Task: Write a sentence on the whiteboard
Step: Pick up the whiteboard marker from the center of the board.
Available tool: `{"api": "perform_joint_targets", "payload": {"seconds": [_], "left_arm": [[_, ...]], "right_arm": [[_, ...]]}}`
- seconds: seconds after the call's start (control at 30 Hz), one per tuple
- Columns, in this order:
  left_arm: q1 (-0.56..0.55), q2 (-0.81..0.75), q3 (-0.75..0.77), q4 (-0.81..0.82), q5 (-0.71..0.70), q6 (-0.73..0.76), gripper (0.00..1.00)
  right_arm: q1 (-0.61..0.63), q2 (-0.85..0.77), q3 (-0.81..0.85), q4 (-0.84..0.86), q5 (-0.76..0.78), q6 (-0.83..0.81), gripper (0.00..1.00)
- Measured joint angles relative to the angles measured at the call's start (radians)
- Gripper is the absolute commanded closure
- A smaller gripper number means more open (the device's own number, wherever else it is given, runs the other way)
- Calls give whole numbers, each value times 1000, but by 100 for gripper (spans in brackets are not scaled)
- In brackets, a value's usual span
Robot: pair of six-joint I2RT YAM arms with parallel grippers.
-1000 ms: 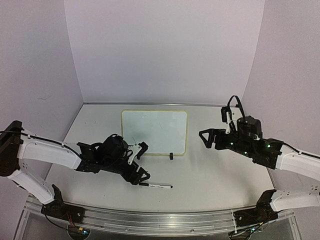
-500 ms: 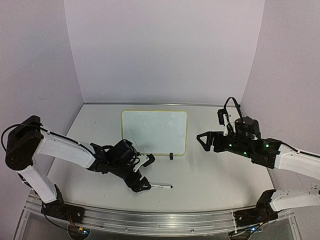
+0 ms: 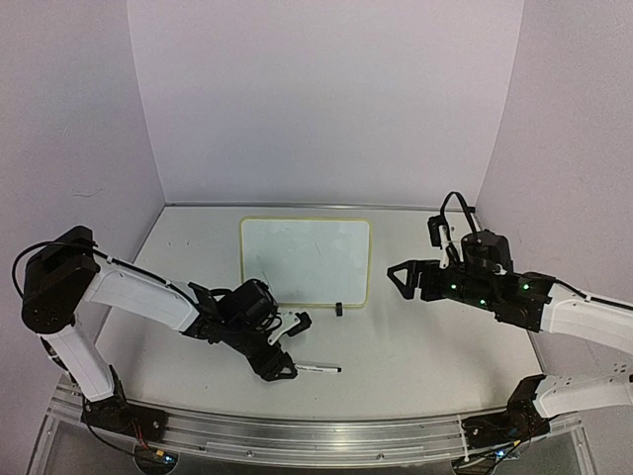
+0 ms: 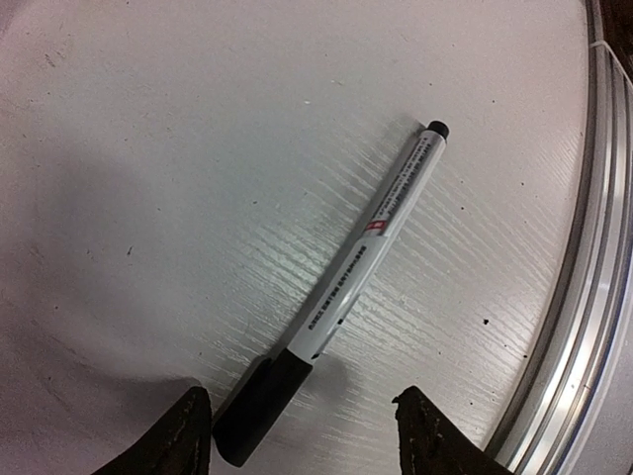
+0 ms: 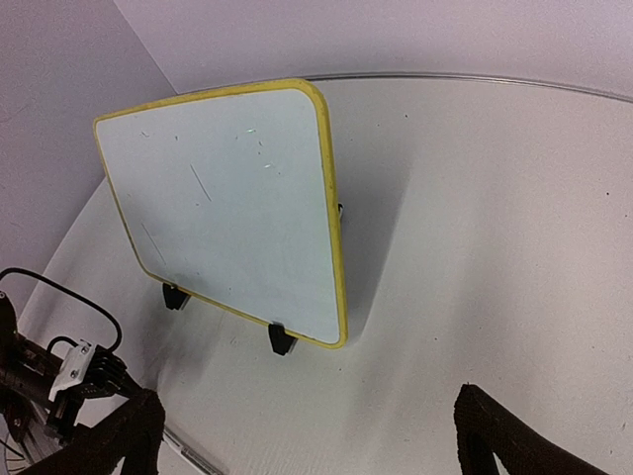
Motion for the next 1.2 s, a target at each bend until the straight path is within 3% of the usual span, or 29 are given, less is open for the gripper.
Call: {"api": "perform_joint_targets", "payload": {"seconds": [0.33, 0.63, 0.97, 1.2], "left_arm": [[-84, -15, 5, -61, -67, -14, 47], [-144, -45, 5, -134, -233, -35, 53], [-176, -41, 5, -144, -276, -29, 59], [-193, -16, 27, -156, -313, -10, 75]], "right_arm": [[0, -3, 0, 0, 0, 0, 2], [0, -4, 0, 0, 1, 0, 2], [0, -4, 0, 0, 1, 1, 2], [0, -4, 0, 0, 1, 3, 2]]}}
